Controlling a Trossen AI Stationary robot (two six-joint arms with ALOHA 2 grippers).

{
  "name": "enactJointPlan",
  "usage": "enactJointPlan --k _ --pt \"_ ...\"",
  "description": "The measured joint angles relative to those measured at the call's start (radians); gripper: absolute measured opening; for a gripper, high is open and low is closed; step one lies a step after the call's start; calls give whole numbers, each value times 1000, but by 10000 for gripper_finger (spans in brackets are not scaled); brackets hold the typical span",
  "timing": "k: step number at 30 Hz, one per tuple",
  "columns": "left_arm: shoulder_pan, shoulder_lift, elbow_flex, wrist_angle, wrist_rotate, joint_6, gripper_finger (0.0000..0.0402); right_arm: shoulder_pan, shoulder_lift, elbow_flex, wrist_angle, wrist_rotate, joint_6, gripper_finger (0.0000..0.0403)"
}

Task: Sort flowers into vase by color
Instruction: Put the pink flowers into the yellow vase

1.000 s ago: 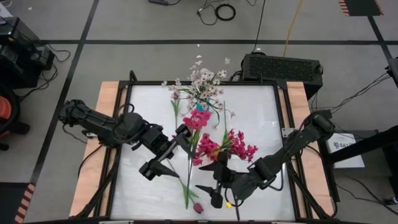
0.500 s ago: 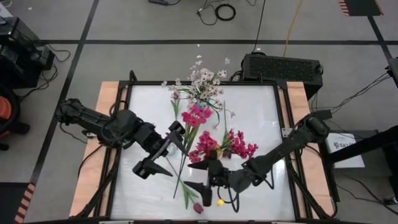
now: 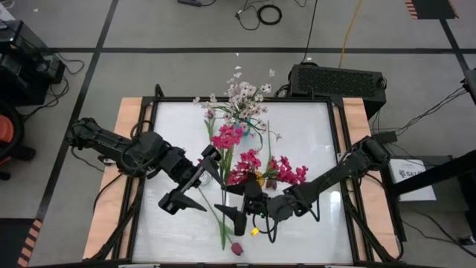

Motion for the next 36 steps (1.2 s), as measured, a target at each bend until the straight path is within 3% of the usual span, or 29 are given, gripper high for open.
enactJointPlan --k 5,16,29,36 --pt "-5 0 0 0 0 0 313 -7 0 0 -1 2 -2 237" --pt "-22 0 0 -4 0 -1 313 9 0 0 -3 1 -31 12" --pt "-74 0 0 -71 4 60 316 32 -7 0 -8 12 -80 1" --pt "-161 -42 0 -208 -106 145 377 61 -53 1 -21 90 -146 1"
